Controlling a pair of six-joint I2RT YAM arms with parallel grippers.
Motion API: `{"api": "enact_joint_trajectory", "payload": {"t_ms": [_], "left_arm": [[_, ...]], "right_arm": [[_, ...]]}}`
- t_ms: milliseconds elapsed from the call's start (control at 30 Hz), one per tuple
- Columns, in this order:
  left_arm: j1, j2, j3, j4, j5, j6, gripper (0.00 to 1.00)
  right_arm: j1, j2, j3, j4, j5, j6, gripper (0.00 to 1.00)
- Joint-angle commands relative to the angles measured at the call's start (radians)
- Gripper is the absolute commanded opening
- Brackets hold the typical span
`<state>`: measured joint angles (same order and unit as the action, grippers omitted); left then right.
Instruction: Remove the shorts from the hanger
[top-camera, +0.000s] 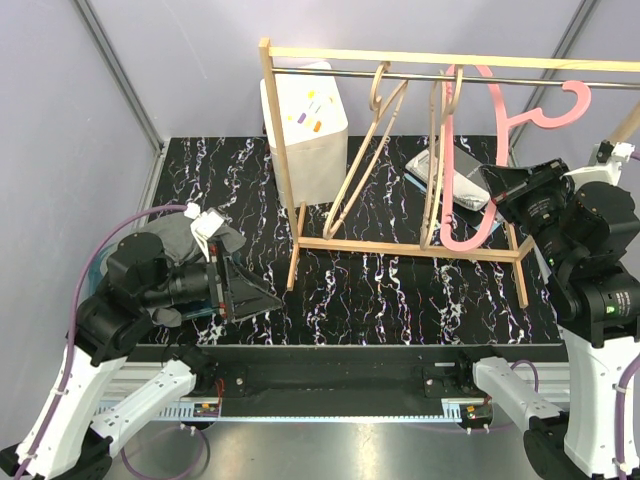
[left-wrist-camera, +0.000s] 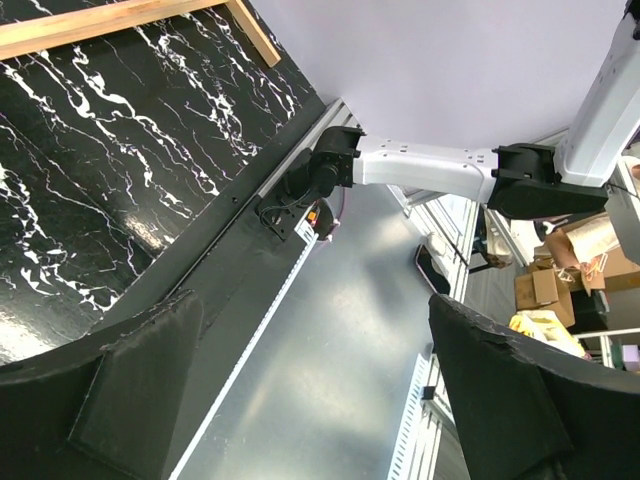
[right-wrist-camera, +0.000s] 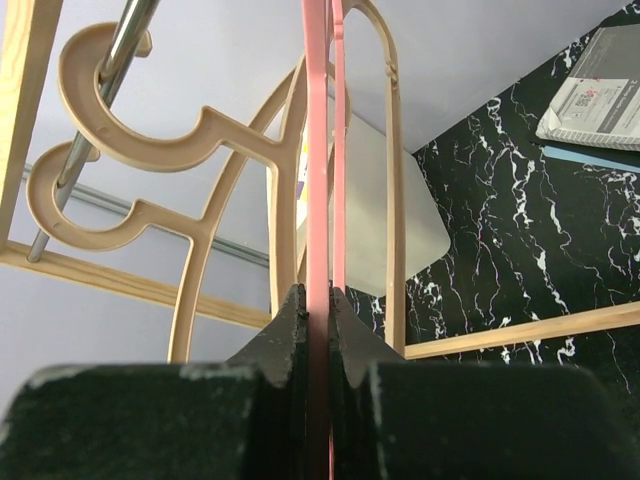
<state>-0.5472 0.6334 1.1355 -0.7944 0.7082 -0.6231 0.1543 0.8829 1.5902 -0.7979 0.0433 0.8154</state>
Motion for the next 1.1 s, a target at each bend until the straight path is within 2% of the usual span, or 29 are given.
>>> {"api": "enact_joint_trajectory", "payload": {"t_ms": [0, 600, 767, 1000, 1067], "left_arm": [[-0.002, 0.012, 0.046, -0.006, 0.034, 0.039, 0.99], [-0.003, 0.017, 0.075, -0.052, 0.025, 0.082, 0.99], [-0.002, 0.008, 0.079, -0.071, 0.011, 0.094, 0.99], [-0.003, -0.003, 0.081, -0.091, -0.001, 0.102, 0.99], [-0.002, -0.011, 0.076, -0.094, -0.007, 0.103, 0.99]], "right_arm": [[-0.002, 0.011, 0.020, 0.074, 0.013, -0.015, 0.00], [-0.002, 0.073, 0.043, 0.071, 0.006, 0.053, 0.00], [-0.004, 0.087, 0.057, 0.031, 0.026, 0.001, 0.00], [-0.002, 0.125, 0.111, -0.090, 0.096, -0.192, 0.00], [-0.004, 0.125, 0.113, -0.098, 0.099, -0.228, 0.03]]}}
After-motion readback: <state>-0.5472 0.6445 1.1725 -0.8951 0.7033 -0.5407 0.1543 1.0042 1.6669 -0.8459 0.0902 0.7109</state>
